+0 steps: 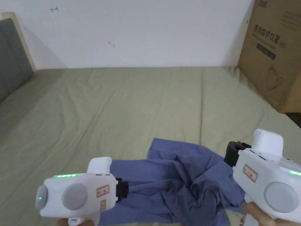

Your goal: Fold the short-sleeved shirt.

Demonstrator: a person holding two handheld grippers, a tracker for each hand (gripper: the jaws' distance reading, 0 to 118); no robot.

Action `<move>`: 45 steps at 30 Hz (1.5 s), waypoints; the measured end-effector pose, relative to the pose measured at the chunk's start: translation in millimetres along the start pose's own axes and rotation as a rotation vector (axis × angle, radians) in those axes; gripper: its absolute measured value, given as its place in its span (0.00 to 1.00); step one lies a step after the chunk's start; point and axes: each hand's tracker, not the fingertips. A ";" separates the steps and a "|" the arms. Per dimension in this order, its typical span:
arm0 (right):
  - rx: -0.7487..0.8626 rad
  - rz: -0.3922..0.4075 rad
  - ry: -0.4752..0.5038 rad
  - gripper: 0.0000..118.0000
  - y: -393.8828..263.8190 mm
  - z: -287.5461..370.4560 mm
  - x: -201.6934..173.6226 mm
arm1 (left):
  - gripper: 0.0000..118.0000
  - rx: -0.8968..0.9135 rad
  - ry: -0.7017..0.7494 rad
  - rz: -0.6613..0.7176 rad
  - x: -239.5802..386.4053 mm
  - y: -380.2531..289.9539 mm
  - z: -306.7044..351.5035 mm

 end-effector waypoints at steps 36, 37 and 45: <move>-0.334 0.152 -0.057 0.79 49.5 -185.4 37.7 | 0.09 -0.145 0.076 0.128 -37.2 -6.1 -24.5; -0.393 0.151 -0.054 0.79 48.0 -203.2 41.8 | 0.09 -0.151 0.078 0.126 -37.2 -6.5 -25.5; -0.723 0.291 -0.078 0.70 -17.1 -299.8 48.7 | 0.09 -0.188 0.079 0.129 -41.0 -3.8 -31.7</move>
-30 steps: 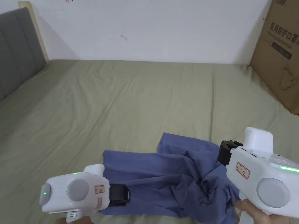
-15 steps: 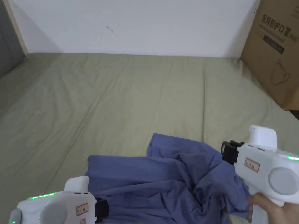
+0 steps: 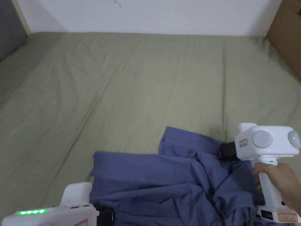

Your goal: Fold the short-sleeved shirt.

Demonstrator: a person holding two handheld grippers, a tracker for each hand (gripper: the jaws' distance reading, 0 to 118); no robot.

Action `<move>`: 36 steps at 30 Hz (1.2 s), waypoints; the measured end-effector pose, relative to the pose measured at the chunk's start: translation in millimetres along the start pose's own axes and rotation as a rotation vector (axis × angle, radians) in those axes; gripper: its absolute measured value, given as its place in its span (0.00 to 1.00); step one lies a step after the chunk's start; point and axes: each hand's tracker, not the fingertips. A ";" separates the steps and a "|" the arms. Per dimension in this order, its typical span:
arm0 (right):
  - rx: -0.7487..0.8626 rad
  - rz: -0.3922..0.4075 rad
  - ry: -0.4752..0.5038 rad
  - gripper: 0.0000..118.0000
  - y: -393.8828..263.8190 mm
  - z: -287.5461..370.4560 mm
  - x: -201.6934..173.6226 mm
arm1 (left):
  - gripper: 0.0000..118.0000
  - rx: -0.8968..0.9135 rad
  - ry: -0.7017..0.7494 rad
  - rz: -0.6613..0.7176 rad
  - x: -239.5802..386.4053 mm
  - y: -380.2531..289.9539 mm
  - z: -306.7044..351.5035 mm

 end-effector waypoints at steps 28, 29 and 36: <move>0.399 -0.132 -0.087 0.05 -4.3 245.4 79.7 | 0.09 0.365 0.071 0.020 -21.8 68.2 138.5; 0.418 -0.143 -0.099 0.05 -5.2 259.5 87.3 | 0.09 0.378 0.078 0.010 -23.3 76.0 147.5; 0.525 -0.191 -0.137 0.05 -6.4 329.8 115.6 | 0.09 0.545 0.062 0.053 -25.9 125.1 210.6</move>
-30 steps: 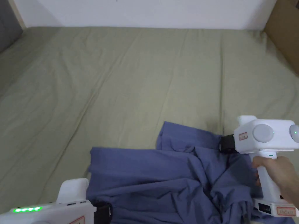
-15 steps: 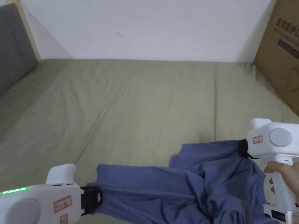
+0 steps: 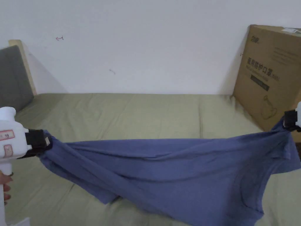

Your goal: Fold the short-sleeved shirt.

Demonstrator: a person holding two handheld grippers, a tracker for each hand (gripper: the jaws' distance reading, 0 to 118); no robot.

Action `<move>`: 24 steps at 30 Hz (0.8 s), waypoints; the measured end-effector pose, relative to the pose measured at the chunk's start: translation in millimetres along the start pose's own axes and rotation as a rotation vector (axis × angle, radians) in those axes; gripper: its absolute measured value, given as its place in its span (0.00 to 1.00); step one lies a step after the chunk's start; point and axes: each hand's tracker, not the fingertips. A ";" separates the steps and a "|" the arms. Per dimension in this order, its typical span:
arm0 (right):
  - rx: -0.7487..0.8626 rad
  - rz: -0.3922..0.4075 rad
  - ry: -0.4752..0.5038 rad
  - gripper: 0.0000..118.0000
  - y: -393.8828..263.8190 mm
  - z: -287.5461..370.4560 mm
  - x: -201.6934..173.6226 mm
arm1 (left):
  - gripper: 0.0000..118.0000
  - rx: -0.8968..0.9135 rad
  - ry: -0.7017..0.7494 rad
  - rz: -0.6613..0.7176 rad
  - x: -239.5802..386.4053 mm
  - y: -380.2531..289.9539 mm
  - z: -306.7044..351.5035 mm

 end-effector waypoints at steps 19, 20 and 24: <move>0.054 0.000 0.092 0.05 98.5 -53.5 -72.7 | 0.09 0.118 0.135 -0.039 -9.2 130.5 -53.7; 0.051 -0.004 0.100 0.05 104.9 -61.2 -77.8 | 0.09 0.126 0.139 -0.035 -11.8 138.8 -58.8; 0.051 -0.013 0.118 0.05 129.4 -92.5 -94.6 | 0.09 0.157 0.137 -0.016 -24.5 172.9 -81.0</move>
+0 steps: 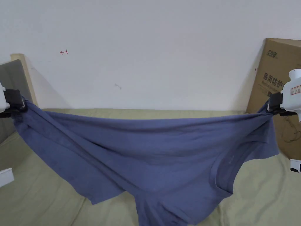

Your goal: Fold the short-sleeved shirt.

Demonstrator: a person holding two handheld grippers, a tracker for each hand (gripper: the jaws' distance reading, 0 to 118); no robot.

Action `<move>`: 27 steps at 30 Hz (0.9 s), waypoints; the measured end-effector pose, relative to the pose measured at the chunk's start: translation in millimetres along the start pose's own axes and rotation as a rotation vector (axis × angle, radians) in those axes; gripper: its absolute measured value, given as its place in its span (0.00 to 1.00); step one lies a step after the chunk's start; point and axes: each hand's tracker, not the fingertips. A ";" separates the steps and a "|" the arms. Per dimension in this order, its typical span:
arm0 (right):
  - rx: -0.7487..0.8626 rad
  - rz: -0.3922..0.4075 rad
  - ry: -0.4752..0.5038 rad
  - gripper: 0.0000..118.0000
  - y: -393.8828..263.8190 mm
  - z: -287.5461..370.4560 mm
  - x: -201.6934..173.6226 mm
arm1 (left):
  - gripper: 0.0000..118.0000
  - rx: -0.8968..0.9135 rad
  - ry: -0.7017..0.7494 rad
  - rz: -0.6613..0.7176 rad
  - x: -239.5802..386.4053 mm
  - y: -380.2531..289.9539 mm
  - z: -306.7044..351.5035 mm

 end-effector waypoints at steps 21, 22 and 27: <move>-0.299 -0.068 0.058 0.05 -168.0 -97.2 -13.2 | 0.09 -0.220 0.128 0.052 -85.8 -136.6 -33.4; -0.341 -0.073 0.056 0.05 -188.3 -95.9 -7.9 | 0.09 -0.262 0.129 0.047 -86.6 -159.2 -20.5; -0.471 -0.234 0.066 0.05 -289.0 -75.7 25.7 | 0.09 -0.433 0.158 0.103 -114.8 -258.7 21.0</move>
